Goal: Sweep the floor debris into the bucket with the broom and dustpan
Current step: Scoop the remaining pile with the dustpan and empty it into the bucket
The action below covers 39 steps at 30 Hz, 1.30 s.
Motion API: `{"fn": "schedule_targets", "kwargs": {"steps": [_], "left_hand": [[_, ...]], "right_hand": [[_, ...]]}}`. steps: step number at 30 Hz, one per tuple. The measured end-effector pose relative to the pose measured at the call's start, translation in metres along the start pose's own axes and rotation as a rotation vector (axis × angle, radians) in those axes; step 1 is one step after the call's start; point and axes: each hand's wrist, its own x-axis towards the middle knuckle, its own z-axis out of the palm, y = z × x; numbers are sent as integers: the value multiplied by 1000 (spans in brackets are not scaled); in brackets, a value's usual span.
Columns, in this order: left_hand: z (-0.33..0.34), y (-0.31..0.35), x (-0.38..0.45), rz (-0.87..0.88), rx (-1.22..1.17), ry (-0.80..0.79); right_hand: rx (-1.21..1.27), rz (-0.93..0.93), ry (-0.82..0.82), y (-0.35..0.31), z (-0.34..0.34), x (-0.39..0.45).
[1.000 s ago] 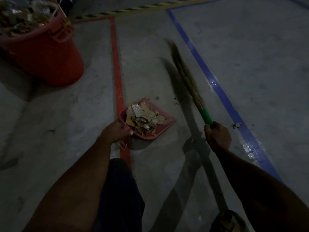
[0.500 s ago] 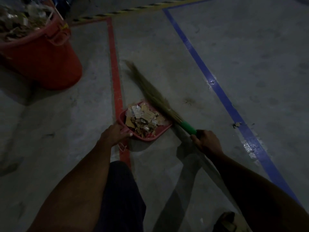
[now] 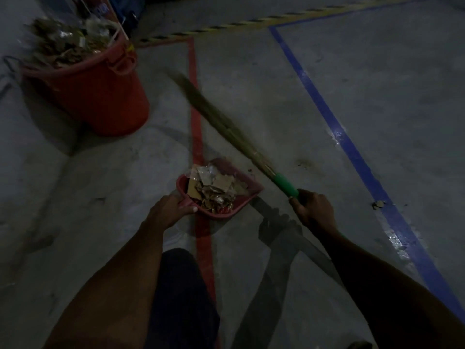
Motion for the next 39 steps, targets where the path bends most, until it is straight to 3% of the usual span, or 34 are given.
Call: {"fn": "schedule_targets", "kwargs": {"steps": [4, 10, 22, 29, 35, 39], "left_hand": [[-11, -26, -10, -86, 78, 10], [-22, -41, -15, -90, 154, 10], [-27, -49, -19, -42, 55, 17], [-23, -56, -18, -64, 26, 18], [-30, -67, -22, -112, 9, 4], [-40, -69, -37, -130, -4, -11]], "right_hand": [[-131, 79, 52, -23, -1, 16], [-204, 154, -58, -26, 6, 24], [-223, -96, -254, -27, 10, -1], [-135, -132, -327, -45, 20, -13], [41, -72, -243, -46, 26, -17], [13, -36, -128, -60, 27, -10]]}}
